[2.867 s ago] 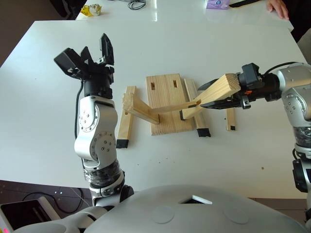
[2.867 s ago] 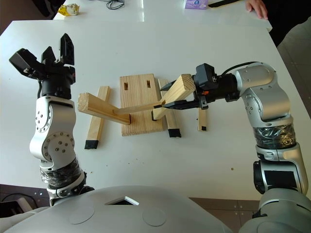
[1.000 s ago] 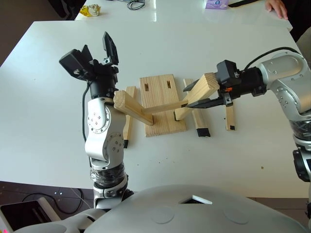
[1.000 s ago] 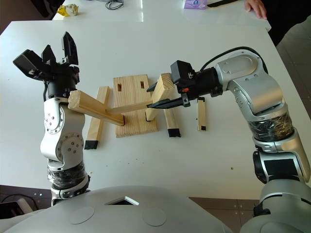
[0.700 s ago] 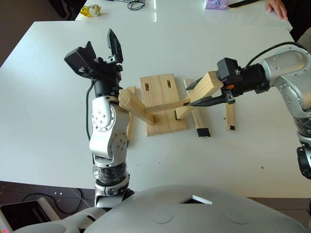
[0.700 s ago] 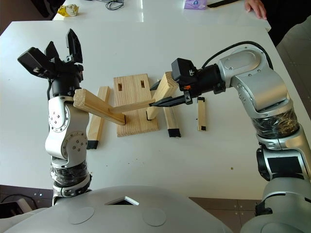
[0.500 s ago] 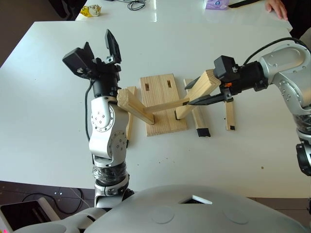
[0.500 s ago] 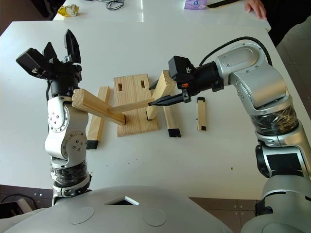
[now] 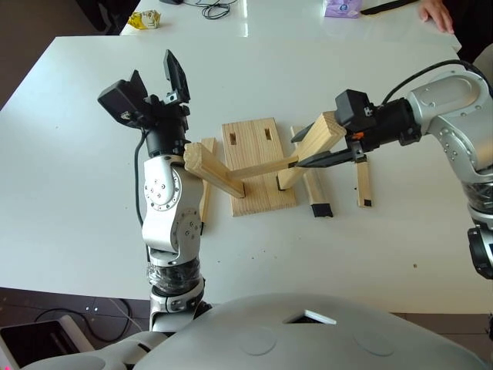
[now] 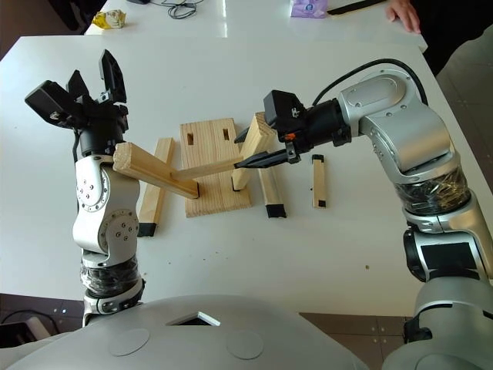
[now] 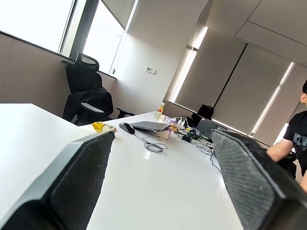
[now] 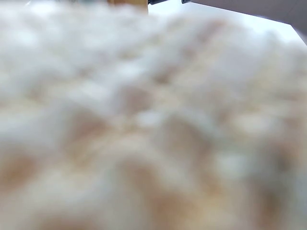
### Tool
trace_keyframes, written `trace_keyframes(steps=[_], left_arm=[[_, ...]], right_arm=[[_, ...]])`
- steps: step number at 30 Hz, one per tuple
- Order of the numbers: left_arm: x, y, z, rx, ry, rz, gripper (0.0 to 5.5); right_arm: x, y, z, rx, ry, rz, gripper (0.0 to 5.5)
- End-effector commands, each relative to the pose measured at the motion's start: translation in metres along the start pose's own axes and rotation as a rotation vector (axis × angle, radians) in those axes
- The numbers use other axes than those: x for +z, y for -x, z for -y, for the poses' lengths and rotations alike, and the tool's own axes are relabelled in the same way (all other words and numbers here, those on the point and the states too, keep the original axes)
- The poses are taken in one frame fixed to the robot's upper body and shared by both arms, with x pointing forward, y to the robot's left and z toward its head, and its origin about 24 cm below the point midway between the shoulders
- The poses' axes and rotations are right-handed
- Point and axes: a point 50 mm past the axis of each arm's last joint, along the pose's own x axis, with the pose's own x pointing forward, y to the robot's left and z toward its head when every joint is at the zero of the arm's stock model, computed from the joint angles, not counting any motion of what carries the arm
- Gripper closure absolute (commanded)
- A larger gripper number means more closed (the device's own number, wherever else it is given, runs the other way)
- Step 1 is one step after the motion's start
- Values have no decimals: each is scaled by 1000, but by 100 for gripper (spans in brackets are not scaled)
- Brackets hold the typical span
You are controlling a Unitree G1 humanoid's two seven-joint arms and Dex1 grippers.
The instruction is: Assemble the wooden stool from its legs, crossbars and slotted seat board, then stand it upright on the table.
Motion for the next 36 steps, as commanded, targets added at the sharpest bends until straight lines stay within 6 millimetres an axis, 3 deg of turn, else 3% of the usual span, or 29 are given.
trace_keyframes(steps=[1, 2, 5, 10, 18, 24, 30, 36], left_arm=[[-32, 6, 40, -227, 66, -208, 176], [-31, 4, 39, -231, 65, -208, 176], [-28, 2, 33, -242, 103, -207, 176], [-20, -4, 18, -244, 160, -196, 108], [-11, -13, -7, -187, 170, -182, 19], [-4, -10, -20, -179, 199, -182, 19], [17, -9, -33, -171, 243, -136, 19], [67, -11, -29, -233, 290, 10, 19]], right_arm=[[-33, -58, -16, 10, -142, -1, 346], [-31, -57, -15, -15, -139, 26, 346], [-29, -50, -9, -91, -152, 102, 279], [-26, -39, 2, -235, -206, 191, 207], [-27, -28, -3, -271, -248, 235, 103], [-17, -9, -5, -295, -274, 347, 103], [-4, 5, -13, -333, -253, 468, 103], [33, 33, -16, -405, -188, 763, 103]])
